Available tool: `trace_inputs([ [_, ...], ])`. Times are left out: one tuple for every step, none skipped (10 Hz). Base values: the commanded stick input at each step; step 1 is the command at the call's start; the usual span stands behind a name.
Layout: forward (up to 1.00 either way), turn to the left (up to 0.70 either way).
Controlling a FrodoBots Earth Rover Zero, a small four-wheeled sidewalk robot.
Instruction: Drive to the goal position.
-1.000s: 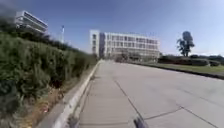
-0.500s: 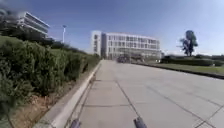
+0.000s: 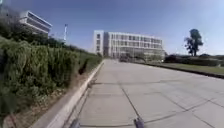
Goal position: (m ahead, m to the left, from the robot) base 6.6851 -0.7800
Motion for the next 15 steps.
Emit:
trace_inputs([
  [1.0, -0.4],
  [1.0, -0.4],
  [1.0, -0.4],
  [1.0, -0.4],
  [1.0, -0.4],
  [1.0, -0.4],
  [1.0, -0.37],
  [1.0, -0.05],
  [1.0, 0.02],
  [1.0, 0.03],
  [1.0, 0.0],
  [1.0, 0.0],
  [1.0, 0.0],
  [1.0, 0.0],
  [1.0, 0.03],
])
